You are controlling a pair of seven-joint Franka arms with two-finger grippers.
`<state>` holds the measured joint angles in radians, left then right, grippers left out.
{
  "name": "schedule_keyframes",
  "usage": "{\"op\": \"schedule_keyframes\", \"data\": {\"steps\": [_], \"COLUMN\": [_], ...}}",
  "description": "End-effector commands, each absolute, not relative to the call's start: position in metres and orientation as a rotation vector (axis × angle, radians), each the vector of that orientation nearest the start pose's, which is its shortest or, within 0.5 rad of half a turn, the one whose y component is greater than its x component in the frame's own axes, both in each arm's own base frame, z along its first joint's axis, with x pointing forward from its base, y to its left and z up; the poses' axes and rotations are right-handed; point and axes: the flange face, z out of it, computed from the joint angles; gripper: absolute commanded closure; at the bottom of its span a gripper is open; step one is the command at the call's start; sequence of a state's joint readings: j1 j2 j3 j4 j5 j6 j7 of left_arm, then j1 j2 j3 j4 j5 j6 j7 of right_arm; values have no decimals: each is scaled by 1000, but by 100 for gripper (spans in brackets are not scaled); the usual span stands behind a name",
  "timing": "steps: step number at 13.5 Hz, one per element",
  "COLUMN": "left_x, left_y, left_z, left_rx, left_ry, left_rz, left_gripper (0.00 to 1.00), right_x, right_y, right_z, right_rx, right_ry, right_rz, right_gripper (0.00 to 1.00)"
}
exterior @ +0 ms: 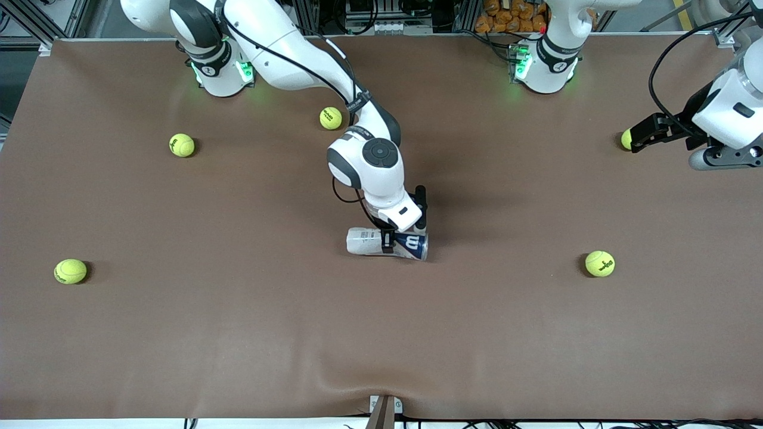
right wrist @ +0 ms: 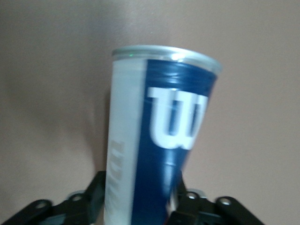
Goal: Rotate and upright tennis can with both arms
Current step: 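Lift the can with the right gripper and carry it to mid-table, then lower the can with the right gripper while the left gripper reaches it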
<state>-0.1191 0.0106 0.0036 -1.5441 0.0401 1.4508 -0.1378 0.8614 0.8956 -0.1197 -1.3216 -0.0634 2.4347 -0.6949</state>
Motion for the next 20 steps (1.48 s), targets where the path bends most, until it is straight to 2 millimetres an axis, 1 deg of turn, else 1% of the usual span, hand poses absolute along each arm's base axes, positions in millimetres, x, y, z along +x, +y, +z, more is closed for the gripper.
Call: {"op": "schedule_keyframes", "data": {"steps": [1,5,7,8,10,12,13,14,16,17,18,19,20], "left_x": [541,543,545,545,547,557,564,573,597,609,619,626,634], "left_y": [-52,-50,-51,-51,-53,-69,-80,-91,-105,-113,-124,-144,-154], "left_z": [626,631,633,633,631,613,598,579,531,506,482,455,430], "left_rx": [-3106,-3111,-3113,-3115,-3116,-3117,-3142,-3182,-3278,-3315,-3350,-3409,-3474], "left_ry": [-33,-40,-38,-38,-37,-13,-7,-2,-30,-45,-54,-63,-118], "left_rz": [143,101,70,63,65,96,125,163,244,271,296,340,373], "left_gripper": [0,0,0,0,0,0,0,0,0,0,0,0,0], "right_x": [546,547,549,548,547,548,548,546,545,544,543,543,544], "right_y": [539,538,537,539,541,541,541,540,539,539,538,536,536], "right_z": [213,213,218,222,239,250,255,258,263,265,264,267,272], "right_rx": [-2337,-2337,-2342,-2342,-2346,-2387,-2434,-2486,-2572,-2594,-2615,-2636,-2662], "right_ry": [-2279,-2282,-2273,-2271,-2248,-2182,-2123,-2058,-1940,-1910,-1888,-1859,-1812], "right_rz": [-404,-406,-416,-421,-435,-444,-436,-410,-381,-368,-343,-335,-344], "right_gripper": [0,0,0,0,0,0,0,0,0,0,0,0,0]}}
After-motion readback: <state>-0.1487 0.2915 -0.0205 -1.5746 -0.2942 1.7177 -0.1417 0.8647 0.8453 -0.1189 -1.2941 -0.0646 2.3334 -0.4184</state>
